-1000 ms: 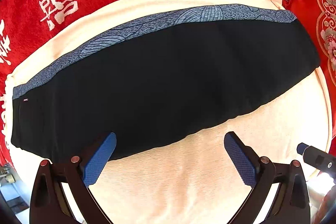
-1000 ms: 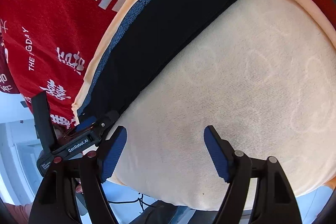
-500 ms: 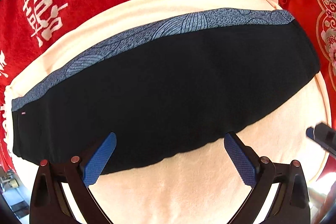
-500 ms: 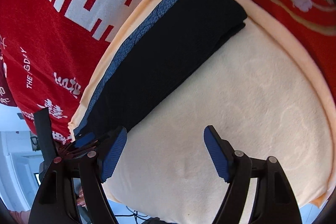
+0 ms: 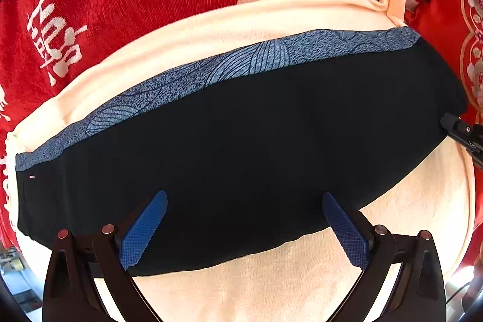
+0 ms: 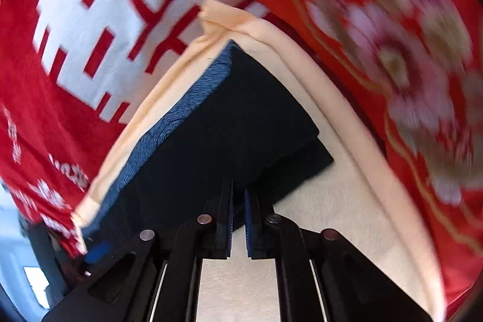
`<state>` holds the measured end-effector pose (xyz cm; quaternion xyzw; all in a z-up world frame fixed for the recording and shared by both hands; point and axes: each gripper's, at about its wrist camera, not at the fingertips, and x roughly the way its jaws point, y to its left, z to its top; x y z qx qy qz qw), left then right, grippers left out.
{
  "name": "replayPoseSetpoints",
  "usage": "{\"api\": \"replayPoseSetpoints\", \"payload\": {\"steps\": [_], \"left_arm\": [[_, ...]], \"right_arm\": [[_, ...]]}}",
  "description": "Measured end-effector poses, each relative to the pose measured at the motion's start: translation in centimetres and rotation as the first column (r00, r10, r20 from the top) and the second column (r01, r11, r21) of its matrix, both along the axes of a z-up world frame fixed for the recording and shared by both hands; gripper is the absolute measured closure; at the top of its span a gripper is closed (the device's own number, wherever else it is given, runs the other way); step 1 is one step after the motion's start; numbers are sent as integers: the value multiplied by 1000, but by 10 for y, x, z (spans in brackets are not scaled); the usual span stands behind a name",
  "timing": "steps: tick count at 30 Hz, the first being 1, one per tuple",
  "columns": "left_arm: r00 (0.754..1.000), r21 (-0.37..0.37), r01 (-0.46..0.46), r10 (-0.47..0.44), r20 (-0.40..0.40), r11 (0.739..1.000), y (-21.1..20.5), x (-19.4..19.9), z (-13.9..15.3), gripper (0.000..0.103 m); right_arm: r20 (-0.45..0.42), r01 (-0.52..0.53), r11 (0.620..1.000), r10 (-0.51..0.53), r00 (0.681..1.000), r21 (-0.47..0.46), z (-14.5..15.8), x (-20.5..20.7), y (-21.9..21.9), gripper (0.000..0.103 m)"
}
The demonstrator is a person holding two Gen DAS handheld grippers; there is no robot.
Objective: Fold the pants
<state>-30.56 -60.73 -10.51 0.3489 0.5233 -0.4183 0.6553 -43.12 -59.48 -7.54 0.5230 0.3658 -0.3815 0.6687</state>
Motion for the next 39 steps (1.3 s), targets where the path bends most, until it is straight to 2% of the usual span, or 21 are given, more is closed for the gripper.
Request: {"api": "replayPoseSetpoints", "payload": {"steps": [2, 5, 6, 7, 8, 10, 13, 14, 15, 16, 19, 21, 23, 25, 28, 32, 39], "left_arm": [[1000, 19, 2, -2, -6, 1000, -6, -2, -5, 0], [1000, 15, 7, -7, -13, 1000, -7, -2, -6, 0], [1000, 3, 10, -10, -9, 1000, -7, -3, -2, 0], [1000, -6, 14, -14, -4, 1000, -24, -4, -4, 0], [1000, -17, 18, -18, 3, 1000, -25, -3, -1, 0], [1000, -30, 18, -18, 10, 999, -25, -2, 2, 0], [1000, -13, 7, -7, 14, 1000, -33, 13, -2, 0], [1000, -9, 2, -2, 13, 1000, -33, 20, -4, 0], [1000, -10, -1, 2, 12, 1000, -33, 25, -5, 0], [1000, -11, -4, 4, 15, 1000, -36, 25, -7, 0], [1000, -2, 8, -8, 9, 1000, -40, 21, -15, 0], [1000, 18, 26, -26, 7, 999, -40, 17, -28, 0], [1000, 4, 17, -17, 5, 1000, -41, 16, -31, 0], [1000, 4, 11, -11, -8, 1000, -42, 18, -32, 0], [1000, 2, -3, 3, -26, 1000, -44, 23, -33, 0], [999, -37, 3, -4, -50, 999, -38, 28, -27, 0], [997, -79, -18, 12, -81, 997, -34, 29, -42, 0]], "right_arm": [[-36, -34, 999, 35, 999, 14, -5, 6, -3, 94], [19, 19, 997, -20, 1000, 77, -11, -7, -1, 87], [29, 31, 996, -33, 999, 86, -12, -12, 2, 80], [42, 44, 994, -49, 998, 104, -13, -17, 7, 68], [55, 57, 991, -64, 996, 121, -15, -21, 11, 63], [77, 96, 986, -107, 991, 134, -19, -27, 15, 62], [100, 137, 985, -147, 984, 101, -18, -31, 11, 62], [114, 139, 985, -150, 982, 98, -18, -28, 7, 62], [123, 130, 987, -142, 982, 95, -19, -24, 4, 84], [119, 117, 989, -127, 985, 89, -18, -20, 2, 98], [74, 91, 993, -96, 993, 70, -17, -14, 5, 97], [68, 102, 989, -109, 992, 104, -24, -23, 9, 93], [99, 118, 986, -130, 987, 119, -25, -31, 14, 80], [136, 117, 986, -132, 982, 118, -24, -35, 19, 47], [190, 147, 980, -171, 967, 132, -30, -42, 25, 45], [270, 183, 970, -221, 937, 162, -45, -46, 29, 45], [389, 233, 968, -252, 886, 97, -59, -42, 23, 45]]}}
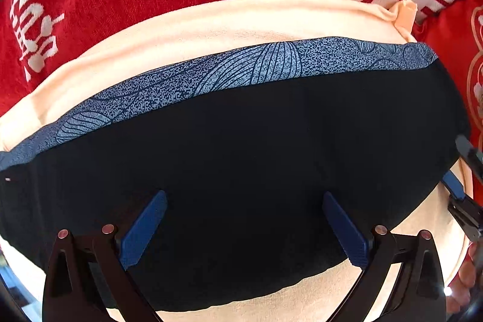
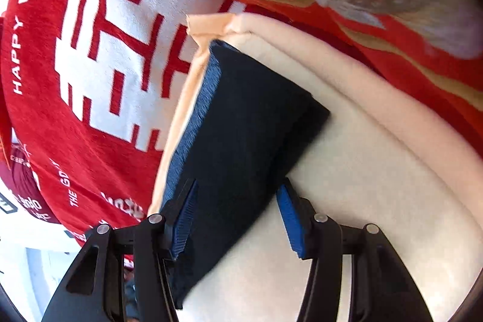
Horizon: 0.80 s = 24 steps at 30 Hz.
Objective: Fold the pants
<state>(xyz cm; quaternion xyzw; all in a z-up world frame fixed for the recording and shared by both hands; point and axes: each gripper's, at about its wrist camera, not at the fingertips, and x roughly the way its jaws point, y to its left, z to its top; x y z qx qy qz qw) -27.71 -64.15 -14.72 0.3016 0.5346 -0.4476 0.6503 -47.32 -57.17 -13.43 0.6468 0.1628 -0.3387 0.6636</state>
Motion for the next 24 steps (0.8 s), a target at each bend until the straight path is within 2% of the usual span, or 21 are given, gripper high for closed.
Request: {"api": "replayPoseSetpoints", "payload": {"steps": [4, 5, 6, 7, 9, 13, 15, 16, 18, 19, 21, 24], "left_arm": [[1000, -15, 13, -13, 17, 1000, 7, -5, -8, 0], [1000, -12, 17, -16, 15, 1000, 7, -4, -9, 0], [1000, -5, 18, -18, 12, 1000, 5, -3, -8, 1], [1000, -9, 13, -13, 8, 1000, 5, 0, -3, 16], [1000, -41, 17, -18, -8, 999, 5, -5, 12, 40], [997, -127, 45, -53, -64, 991, 5, -9, 24, 41], [995, -120, 58, -68, -79, 991, -2, -23, 14, 41], [996, -126, 49, -58, -68, 991, -2, -28, 4, 41], [998, -166, 69, -70, 1, 984, 2, -38, 4, 41], [998, -175, 66, -67, 4, 982, 4, -39, 3, 41], [998, -193, 44, -52, -37, 980, 4, -36, 1, 41], [995, -216, 66, -80, -59, 974, 5, -33, 1, 40]], "right_arm": [[40, 34, 999, -34, 999, -18, -3, 9, -10, 47], [55, 35, 999, -35, 998, 3, -3, 12, -14, 52], [53, 38, 999, -40, 998, 32, -4, 14, -18, 81], [43, 37, 997, -40, 998, 66, -5, 16, -22, 90], [59, 28, 998, -31, 998, 56, 5, 14, -21, 90], [-3, -83, 995, 83, 997, -64, 46, 27, -15, 90], [-32, -125, 987, 122, 992, -105, 62, 37, -12, 90], [-44, -148, 982, 144, 989, -113, 66, 43, -11, 90], [-87, -199, 968, 187, 978, -154, 79, 57, -5, 90], [-99, -216, 962, 202, 974, -169, 84, 63, -3, 90], [-137, -253, 947, 228, 964, -200, 95, 78, 3, 90], [-210, -319, 917, 272, 939, -240, 110, 101, 13, 90]]}}
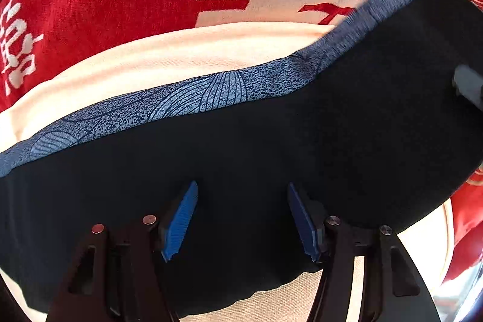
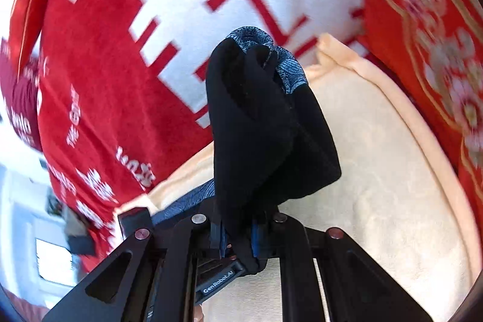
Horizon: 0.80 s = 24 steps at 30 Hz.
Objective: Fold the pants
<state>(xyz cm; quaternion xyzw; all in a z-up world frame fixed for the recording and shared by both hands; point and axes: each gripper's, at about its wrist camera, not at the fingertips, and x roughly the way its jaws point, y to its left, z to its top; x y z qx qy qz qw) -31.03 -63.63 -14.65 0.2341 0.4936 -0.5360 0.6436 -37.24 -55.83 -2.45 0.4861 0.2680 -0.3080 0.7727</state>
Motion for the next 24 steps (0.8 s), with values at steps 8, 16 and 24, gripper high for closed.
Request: {"api": "replayPoseSetpoints", "payload": {"steps": [8, 16, 24], "left_arm": [[988, -23, 22, -25, -152, 999, 30, 48, 13, 21], [992, 0, -98, 97, -78, 995, 122, 164, 14, 12], [961, 116, -272, 276, -20, 955, 193, 261, -31, 12]], "right_arm": [[-203, -168, 973, 135, 970, -158, 34, 74, 50, 90], [-422, -362, 909, 251, 871, -206, 9, 181, 133, 85], [-800, -624, 754, 240, 550, -202, -98, 278, 242, 62]]}}
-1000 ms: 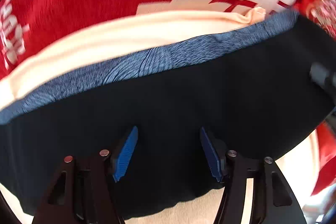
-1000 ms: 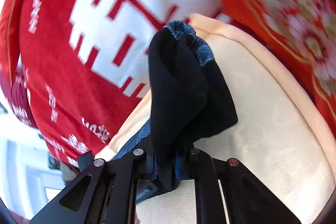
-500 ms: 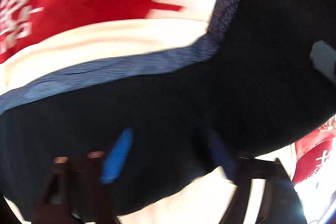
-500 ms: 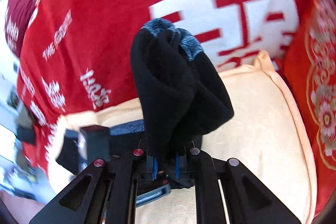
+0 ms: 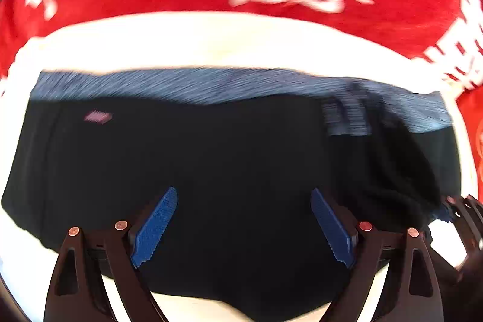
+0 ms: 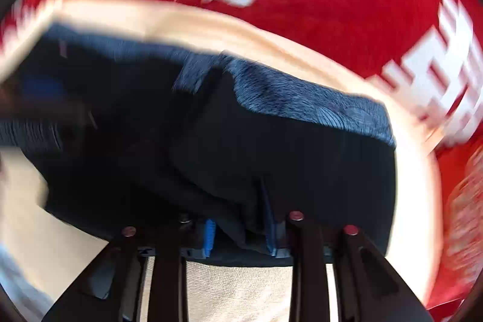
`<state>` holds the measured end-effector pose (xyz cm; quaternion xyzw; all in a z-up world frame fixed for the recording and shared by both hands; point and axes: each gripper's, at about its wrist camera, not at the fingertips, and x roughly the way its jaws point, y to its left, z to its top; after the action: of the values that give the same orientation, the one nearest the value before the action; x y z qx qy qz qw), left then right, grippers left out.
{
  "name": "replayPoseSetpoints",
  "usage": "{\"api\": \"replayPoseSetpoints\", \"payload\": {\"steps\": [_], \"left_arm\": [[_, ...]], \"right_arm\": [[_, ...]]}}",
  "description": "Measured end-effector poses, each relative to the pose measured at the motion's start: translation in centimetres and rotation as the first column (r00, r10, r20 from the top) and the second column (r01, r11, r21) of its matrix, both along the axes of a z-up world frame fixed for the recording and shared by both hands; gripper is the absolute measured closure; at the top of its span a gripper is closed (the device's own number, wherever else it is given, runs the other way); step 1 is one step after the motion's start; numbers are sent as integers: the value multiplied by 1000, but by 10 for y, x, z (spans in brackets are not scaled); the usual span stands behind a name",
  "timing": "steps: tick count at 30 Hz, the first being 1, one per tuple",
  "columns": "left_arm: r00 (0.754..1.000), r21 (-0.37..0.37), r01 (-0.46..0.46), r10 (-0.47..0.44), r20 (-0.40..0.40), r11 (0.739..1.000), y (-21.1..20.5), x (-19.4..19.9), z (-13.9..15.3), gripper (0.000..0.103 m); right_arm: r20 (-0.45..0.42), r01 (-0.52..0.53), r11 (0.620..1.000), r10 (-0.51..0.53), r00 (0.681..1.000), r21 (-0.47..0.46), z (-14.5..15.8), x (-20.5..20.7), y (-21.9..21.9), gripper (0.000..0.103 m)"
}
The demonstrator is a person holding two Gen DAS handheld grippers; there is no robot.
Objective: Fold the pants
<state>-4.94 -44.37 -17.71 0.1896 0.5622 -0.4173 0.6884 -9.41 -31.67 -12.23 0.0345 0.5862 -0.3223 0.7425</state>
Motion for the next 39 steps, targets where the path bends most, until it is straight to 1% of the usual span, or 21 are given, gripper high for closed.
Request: {"api": "replayPoseSetpoints", "payload": {"steps": [1, 3, 6, 8, 11, 13, 15, 17, 20, 21, 22, 23, 24, 26, 28, 32, 33, 35, 36, 37, 39], "left_arm": [[1000, 0, -12, 12, -5, 1000, 7, 5, -4, 12], [1000, -5, -20, 19, -12, 1000, 20, 18, -5, 12], [1000, -22, 3, -4, -29, 1000, 38, 0, 6, 12], [999, -59, 31, -34, -42, 998, 36, -11, 11, 12], [996, -65, 80, -82, -30, 995, 23, -26, 10, 12], [993, -18, 111, -112, -27, 994, 6, -31, -5, 12], [995, -6, 97, -97, -35, 995, 2, -41, -15, 7], [997, -22, 61, -62, -50, 998, 8, -36, -18, 5], [997, -28, 67, -68, -47, 997, 26, -30, -23, 4], [997, -26, 71, -72, -42, 997, 32, -29, -20, 4], [996, -23, 74, -75, -42, 997, 30, -26, -17, 4], [996, -16, 73, -74, -46, 997, 31, -25, -17, 4], [996, -7, 69, -69, -48, 998, 29, -22, -18, 4], [998, 12, 54, -53, -33, 998, 21, -17, -9, 4], [999, -1, 35, -35, -25, 999, 29, -9, 1, 4], [1000, 10, 16, -16, -1, 1000, 43, 2, 11, 4], [1000, 19, 9, -9, 7, 1000, 46, 5, 11, 4], [1000, 29, 0, -1, 18, 1000, 48, 8, 18, 4], [1000, 27, -3, 2, 23, 1000, 49, 9, 22, 4], [999, 19, -5, 5, 33, 1000, 54, 6, 33, 4], [999, -1, 4, -4, 46, 1000, 55, -4, 56, 4]], "right_arm": [[-2, -27, 999, 27, 1000, -19, 4, 0, 10, 46], [73, -38, 997, 33, 997, 73, 21, -8, 19, 30], [230, 15, 956, -86, 969, 295, 46, -33, 7, 29], [335, 93, 862, -290, 897, 499, 52, -54, -18, 29], [339, 162, 626, -601, 724, 763, 31, -84, -53, 31], [292, 162, 480, -732, 616, 862, 9, -98, -65, 45], [244, 150, 380, -802, 545, 913, -7, -103, -70, 50], [227, 127, 329, -837, 498, 936, -18, -107, -72, 50], [213, 92, 284, -864, 457, 954, -32, -106, -76, 50], [192, 89, 255, -878, 439, 963, -38, -107, -77, 55], [165, 90, 221, -896, 412, 971, -43, -109, -80, 87], [141, 94, 192, -909, 392, 977, -46, -111, -81, 98], [130, 98, 180, -915, 381, 979, -45, -113, -81, 98], [188, 81, 242, -892, 412, 967, -26, -110, -83, 98], [233, 72, 305, -843, 485, 950, -9, -102, -80, 98], [174, 131, 315, -773, 610, 940, -26, -89, -65, 98], [159, 150, 312, -772, 616, 938, -35, -90, -63, 98], [140, 150, 275, -801, 582, 950, -48, -95, -65, 98], [136, 149, 270, -801, 583, 951, -48, -96, -66, 97], [135, 150, 280, -783, 608, 948, -44, -95, -68, 93], [129, 155, 322, -709, 693, 934, -30, -93, -68, 83]]}}
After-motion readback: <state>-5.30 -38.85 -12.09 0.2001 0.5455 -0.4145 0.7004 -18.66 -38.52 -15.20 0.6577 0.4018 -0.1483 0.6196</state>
